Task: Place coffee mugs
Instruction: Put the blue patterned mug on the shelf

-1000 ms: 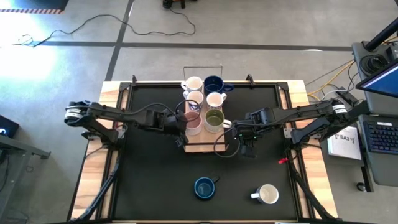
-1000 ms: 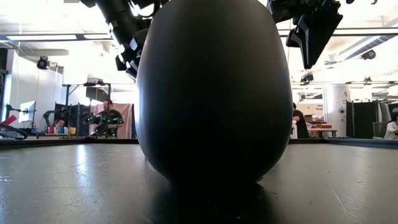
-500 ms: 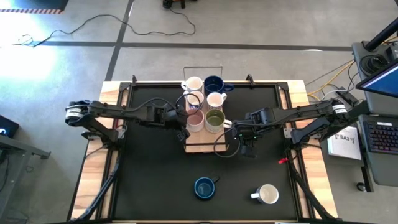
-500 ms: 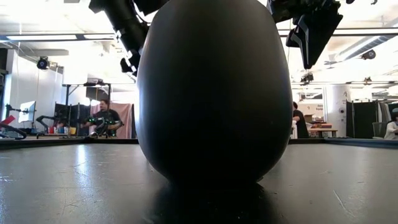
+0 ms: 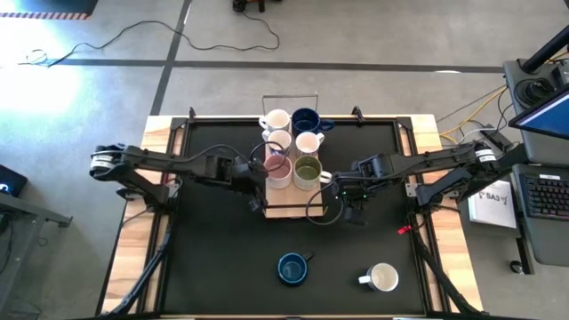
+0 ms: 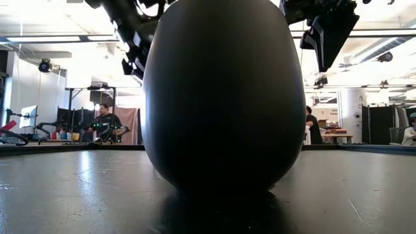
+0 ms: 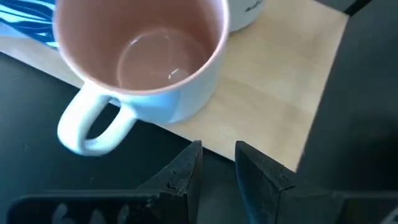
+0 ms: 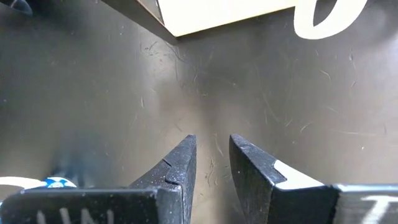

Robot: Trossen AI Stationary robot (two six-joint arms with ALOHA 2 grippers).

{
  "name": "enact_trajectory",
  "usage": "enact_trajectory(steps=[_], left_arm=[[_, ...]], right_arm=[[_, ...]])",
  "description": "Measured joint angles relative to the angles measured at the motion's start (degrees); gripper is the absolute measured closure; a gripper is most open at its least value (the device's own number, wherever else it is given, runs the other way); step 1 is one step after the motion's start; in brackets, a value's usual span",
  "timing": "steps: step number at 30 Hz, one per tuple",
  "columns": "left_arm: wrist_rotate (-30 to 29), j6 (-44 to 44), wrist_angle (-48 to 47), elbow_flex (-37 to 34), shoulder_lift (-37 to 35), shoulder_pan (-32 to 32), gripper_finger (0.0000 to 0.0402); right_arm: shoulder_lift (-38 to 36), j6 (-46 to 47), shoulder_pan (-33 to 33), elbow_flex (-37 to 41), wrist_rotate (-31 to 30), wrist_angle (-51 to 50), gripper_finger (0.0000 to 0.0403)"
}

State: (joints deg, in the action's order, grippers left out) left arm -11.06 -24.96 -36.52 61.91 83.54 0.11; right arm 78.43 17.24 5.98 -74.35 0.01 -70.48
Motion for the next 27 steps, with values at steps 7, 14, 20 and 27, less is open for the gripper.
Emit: enact_trajectory(steps=[7,14,20,27], left_arm=[[-6.31,-6.54,-8.88,-1.90,-7.55,-3.58,0.0323],[-7.00,-17.20,-2.30,-15.36,-18.11,-10.60,0.0322],[-6.43,-14.66,16.46,-25.12,-24.80,-16.16,0.0322],[-8.11,-13.60,23.45,-30.01,-26.99,-18.81,0.0322]], right_arm=[[0.00,5.36,0.06,0.00,1.66,-1.48,0.0319],[-2.79,10.61,1.18,4.26,2.05,-0.66,0.0319],[-10.79,25.72,5.40,12.81,7.01,4.35,0.0319],[-17.93,49.41,17.60,21.53,6.13,14.19,0.0319]])
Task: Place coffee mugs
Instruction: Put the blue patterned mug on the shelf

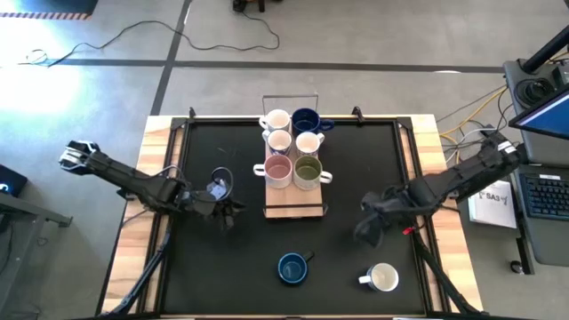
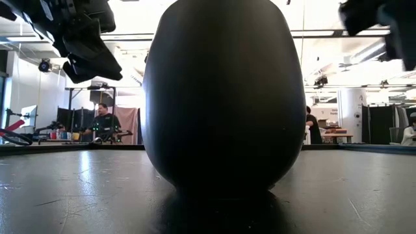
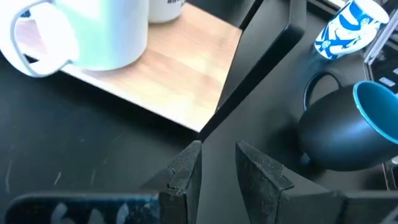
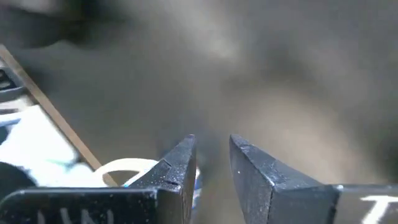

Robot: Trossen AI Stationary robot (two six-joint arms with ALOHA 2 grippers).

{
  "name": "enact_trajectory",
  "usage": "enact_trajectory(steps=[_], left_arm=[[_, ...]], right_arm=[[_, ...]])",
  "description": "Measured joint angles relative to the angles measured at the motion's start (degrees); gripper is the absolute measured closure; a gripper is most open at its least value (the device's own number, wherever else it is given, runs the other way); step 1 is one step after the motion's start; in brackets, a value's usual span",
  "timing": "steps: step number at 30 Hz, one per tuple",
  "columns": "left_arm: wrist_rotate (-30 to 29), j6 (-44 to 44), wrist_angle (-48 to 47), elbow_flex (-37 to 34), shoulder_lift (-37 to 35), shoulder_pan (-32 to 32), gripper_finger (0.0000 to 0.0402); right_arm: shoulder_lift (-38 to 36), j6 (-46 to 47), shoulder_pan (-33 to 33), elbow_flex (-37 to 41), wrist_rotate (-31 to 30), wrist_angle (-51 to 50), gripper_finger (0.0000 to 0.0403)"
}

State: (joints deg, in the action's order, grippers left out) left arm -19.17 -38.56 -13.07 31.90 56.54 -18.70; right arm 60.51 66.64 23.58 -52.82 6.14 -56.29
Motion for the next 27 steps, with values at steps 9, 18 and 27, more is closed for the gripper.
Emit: enact_trajectory(steps=[9,18,27], left_arm=[[-1.00,0.81,1.08,-0.61,1.32,-0.04,0.0321],[-0.93,2.39,0.19,-0.61,1.19,-0.02,0.0322],[-1.14,-2.86,-0.60,-0.61,1.39,-0.02,0.0322]], right_arm=[[1.92,15.08,15.24,1.76,-4.30,6.16,0.0319],[4.90,10.42,22.21,-1.78,-4.56,6.04,0.0319],[5.34,8.26,25.05,-2.45,-4.63,5.88,0.0304]])
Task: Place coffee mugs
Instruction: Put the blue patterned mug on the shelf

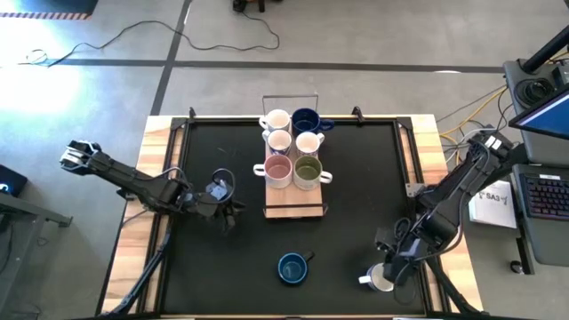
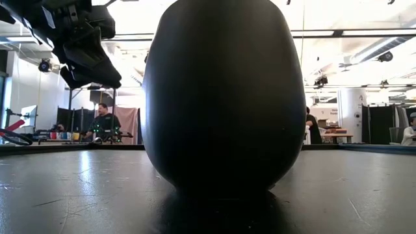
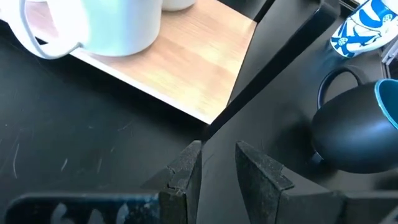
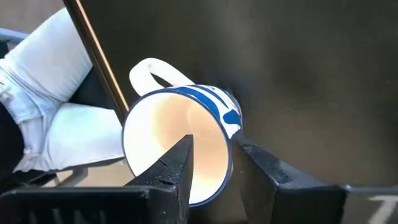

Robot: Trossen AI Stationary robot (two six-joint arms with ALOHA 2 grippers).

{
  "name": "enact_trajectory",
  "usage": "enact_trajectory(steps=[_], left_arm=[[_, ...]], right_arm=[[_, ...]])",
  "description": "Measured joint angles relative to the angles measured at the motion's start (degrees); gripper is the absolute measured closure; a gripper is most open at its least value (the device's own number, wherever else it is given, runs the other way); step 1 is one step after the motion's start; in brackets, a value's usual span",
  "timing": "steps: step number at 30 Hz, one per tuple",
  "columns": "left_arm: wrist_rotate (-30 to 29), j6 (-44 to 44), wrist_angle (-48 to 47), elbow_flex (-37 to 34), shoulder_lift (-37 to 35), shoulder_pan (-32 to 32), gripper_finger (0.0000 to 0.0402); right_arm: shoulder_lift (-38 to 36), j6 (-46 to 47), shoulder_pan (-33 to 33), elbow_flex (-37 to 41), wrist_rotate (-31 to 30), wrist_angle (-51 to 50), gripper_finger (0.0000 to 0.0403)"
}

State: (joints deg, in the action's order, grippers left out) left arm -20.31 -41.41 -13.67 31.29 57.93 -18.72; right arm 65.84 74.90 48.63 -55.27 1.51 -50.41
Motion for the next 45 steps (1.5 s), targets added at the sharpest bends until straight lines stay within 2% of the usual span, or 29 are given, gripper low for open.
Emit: enact_trajectory(steps=[8,15,20,25,27,31,38,45], left_arm=[[-0.14,-0.65,-0.04,0.00,0.11,0.00,0.0322],[-0.16,-0.64,-0.15,0.00,0.11,0.00,0.0322],[-0.16,-0.52,-0.17,0.00,0.11,0.00,0.0322],[-0.18,-0.50,-0.32,0.00,0.11,0.00,0.0322],[-0.18,-0.50,-0.32,0.00,0.11,0.00,0.0322],[-0.18,-0.50,-0.31,0.00,0.11,0.00,0.0322],[-0.18,-0.47,-0.49,0.00,0.11,0.00,0.0322],[-0.18,-0.47,-1.74,-0.04,0.11,0.00,0.0322]], right_arm=[[2.97,-3.44,0.38,0.16,-0.04,-0.06,0.0268],[8.27,-10.25,0.38,-0.69,-0.05,-0.27,0.0274],[10.55,-11.97,0.34,-1.15,0.40,-0.35,0.0299],[11.51,-10.85,0.34,-1.34,1.51,-0.44,0.0368],[11.52,-9.48,0.21,-1.31,1.42,-0.36,0.0383],[11.11,-3.16,-0.98,-1.31,1.52,-0.87,0.0386],[7.44,13.15,-5.66,-1.31,-3.04,-7.28,0.0387],[4.64,20.65,-12.18,-1.31,-7.71,-11.86,0.0388]])
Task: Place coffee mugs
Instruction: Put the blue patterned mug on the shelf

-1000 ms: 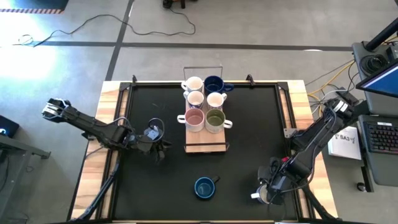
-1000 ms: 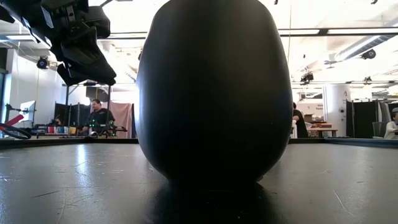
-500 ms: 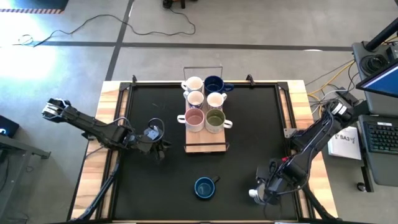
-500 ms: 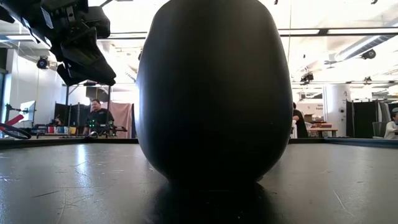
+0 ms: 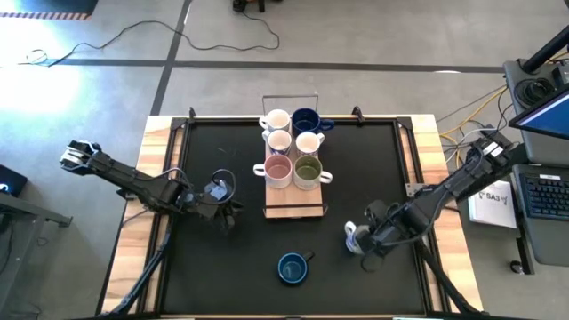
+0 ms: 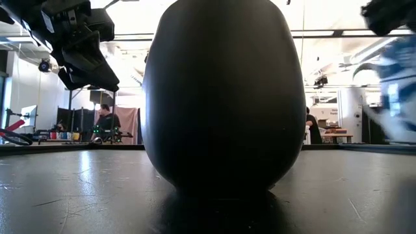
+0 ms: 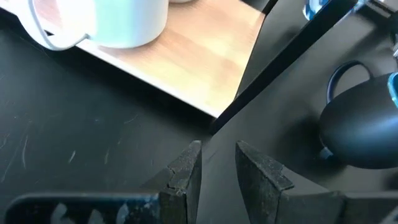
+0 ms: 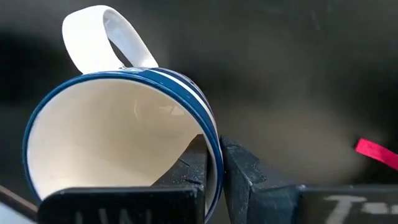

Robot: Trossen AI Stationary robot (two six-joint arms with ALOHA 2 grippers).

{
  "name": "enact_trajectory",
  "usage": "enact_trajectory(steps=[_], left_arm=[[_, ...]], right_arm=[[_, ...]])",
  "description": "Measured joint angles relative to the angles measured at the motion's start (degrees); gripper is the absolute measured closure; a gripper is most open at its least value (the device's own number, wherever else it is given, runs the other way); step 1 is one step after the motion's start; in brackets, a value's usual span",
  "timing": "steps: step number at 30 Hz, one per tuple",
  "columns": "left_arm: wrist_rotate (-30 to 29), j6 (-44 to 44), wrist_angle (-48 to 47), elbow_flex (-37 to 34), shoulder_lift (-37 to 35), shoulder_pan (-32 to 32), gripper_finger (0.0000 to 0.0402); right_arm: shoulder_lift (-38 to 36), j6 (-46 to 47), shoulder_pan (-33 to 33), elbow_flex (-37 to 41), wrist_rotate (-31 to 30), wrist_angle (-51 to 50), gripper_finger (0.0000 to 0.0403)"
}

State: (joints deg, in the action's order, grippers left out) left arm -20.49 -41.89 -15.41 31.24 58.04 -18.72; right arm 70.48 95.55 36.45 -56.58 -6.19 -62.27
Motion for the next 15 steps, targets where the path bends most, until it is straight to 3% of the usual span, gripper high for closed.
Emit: enact_trajectory(steps=[7,15], left_arm=[[0.00,1.15,-3.55,0.00,0.00,0.00,0.0322],[0.00,5.62,-4.22,0.00,0.00,0.00,0.0322]], right_arm=[[0.54,0.83,-7.72,0.26,-1.19,-1.12,0.0374],[1.66,-8.91,-15.26,0.61,0.60,-3.56,0.0375]])
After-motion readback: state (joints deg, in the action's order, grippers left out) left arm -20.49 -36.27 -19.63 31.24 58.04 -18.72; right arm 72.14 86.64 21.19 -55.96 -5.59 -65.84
